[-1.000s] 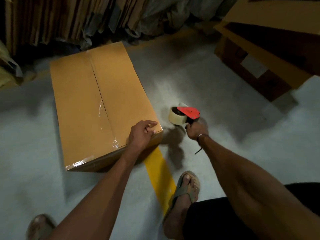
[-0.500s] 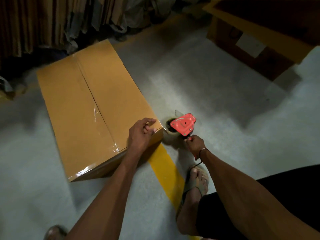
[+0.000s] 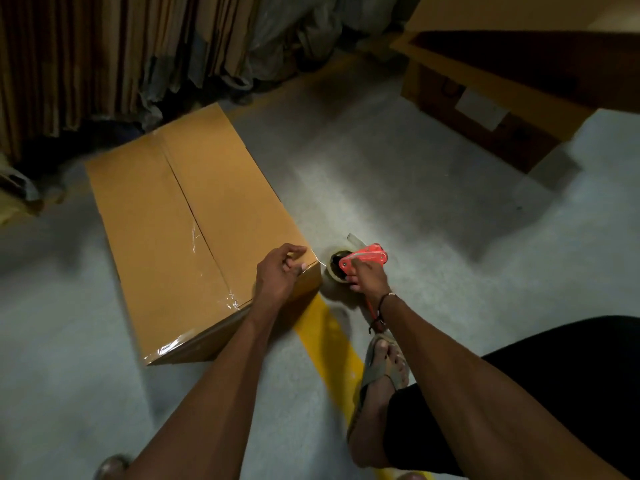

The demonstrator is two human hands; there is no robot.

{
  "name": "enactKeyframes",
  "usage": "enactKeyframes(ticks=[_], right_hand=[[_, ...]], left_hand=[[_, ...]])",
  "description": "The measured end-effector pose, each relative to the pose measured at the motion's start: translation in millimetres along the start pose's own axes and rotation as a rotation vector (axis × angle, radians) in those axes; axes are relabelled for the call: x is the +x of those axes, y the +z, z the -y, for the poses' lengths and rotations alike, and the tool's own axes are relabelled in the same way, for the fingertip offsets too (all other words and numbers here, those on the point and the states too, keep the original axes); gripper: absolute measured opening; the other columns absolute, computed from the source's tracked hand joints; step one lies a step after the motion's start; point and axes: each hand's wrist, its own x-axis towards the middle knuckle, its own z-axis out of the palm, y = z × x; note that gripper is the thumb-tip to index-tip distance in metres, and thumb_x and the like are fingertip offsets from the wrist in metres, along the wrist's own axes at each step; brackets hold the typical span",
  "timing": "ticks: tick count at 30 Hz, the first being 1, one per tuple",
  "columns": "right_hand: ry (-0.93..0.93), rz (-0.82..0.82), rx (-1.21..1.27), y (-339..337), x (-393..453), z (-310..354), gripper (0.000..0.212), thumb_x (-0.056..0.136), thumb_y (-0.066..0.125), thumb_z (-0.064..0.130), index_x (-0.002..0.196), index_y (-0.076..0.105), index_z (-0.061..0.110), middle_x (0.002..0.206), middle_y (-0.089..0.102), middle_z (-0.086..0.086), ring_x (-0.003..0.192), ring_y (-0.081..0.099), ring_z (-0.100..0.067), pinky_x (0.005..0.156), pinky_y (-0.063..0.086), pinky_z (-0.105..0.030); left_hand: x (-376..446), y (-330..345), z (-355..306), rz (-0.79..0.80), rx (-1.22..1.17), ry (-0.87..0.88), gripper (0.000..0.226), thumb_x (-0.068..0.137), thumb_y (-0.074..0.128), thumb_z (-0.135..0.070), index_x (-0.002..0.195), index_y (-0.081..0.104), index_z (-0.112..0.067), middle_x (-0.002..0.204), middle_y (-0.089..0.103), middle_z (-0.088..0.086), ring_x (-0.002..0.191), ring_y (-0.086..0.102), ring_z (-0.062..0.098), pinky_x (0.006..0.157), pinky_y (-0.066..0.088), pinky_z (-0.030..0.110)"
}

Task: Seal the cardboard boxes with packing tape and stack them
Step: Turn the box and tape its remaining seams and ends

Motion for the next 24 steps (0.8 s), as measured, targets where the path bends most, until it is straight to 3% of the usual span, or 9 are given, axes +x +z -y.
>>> enactKeyframes(ticks=[3,7,12,17,20,22,24], right_hand=[[0.162,0.296,0.201,18,-8,21,0.050,0.098,0.059,0.055,0.112,0.067,0.008,0.091,0.071,-0.006,0.078,0.068,-0.017,0.069,0.053,-0.029],[0.155,0.406,0.215,32,-12,40,0.049,0.089,0.064,0.067,0.091,0.064,0.018,0.075,0.065,0.005,0.070,0.063,-0.012,0.058,0.047,-0.025],[0.088,0.360,0.247,46,-10,38,0.029,0.097,0.069,0.037,0.108,0.059,0.012,0.083,0.056,0.000,0.064,0.057,-0.008,0.052,0.043,-0.016],[0.161,0.310,0.349,53,-4,26,0.026,0.095,0.071,0.033,0.084,0.060,0.012,0.067,0.054,-0.001,0.051,0.050,-0.005,0.045,0.042,-0.013],[0.179,0.285,0.423,60,-2,21,0.024,0.101,0.065,0.024,0.082,0.061,0.010,0.062,0.054,0.000,0.044,0.049,-0.003,0.041,0.040,-0.012],[0.153,0.258,0.337,60,-3,22,0.030,0.103,0.060,0.022,0.075,0.057,0.011,0.052,0.052,0.003,0.047,0.049,-0.008,0.039,0.036,-0.016],[0.028,0.159,0.061,57,1,24,0.030,0.102,0.061,0.021,0.074,0.059,0.009,0.058,0.056,-0.002,0.057,0.050,-0.018,0.044,0.036,-0.024]], left_hand=[[1,0,-1,0.002,-0.004,-0.009,0.034,0.084,0.082,-0.009,0.114,0.077,-0.024,0.079,0.062,-0.010,0.065,0.050,0.002,0.066,0.038,0.019],[2,0,0,0.011,0.002,0.004,0.033,0.085,0.081,-0.009,0.114,0.076,-0.024,0.079,0.064,-0.010,0.065,0.052,0.002,0.064,0.039,0.016],[6,2,5,0.010,0.000,0.000,0.032,0.084,0.083,-0.011,0.112,0.076,-0.025,0.078,0.064,-0.007,0.066,0.053,0.008,0.065,0.039,0.021],[6,1,8,0.014,-0.008,0.003,0.032,0.084,0.083,-0.012,0.113,0.077,-0.024,0.079,0.065,-0.006,0.067,0.054,0.009,0.066,0.041,0.021],[7,1,7,0.025,-0.005,0.003,0.032,0.085,0.082,-0.011,0.113,0.076,-0.025,0.078,0.064,-0.007,0.066,0.053,0.006,0.064,0.040,0.017],[7,0,7,0.030,-0.016,-0.008,0.032,0.084,0.082,-0.010,0.113,0.077,-0.024,0.076,0.063,-0.007,0.063,0.051,0.002,0.063,0.039,0.015],[8,-2,7,0.045,-0.032,-0.009,0.032,0.084,0.083,-0.008,0.113,0.077,-0.021,0.074,0.062,-0.007,0.060,0.050,-0.002,0.063,0.038,0.012]])
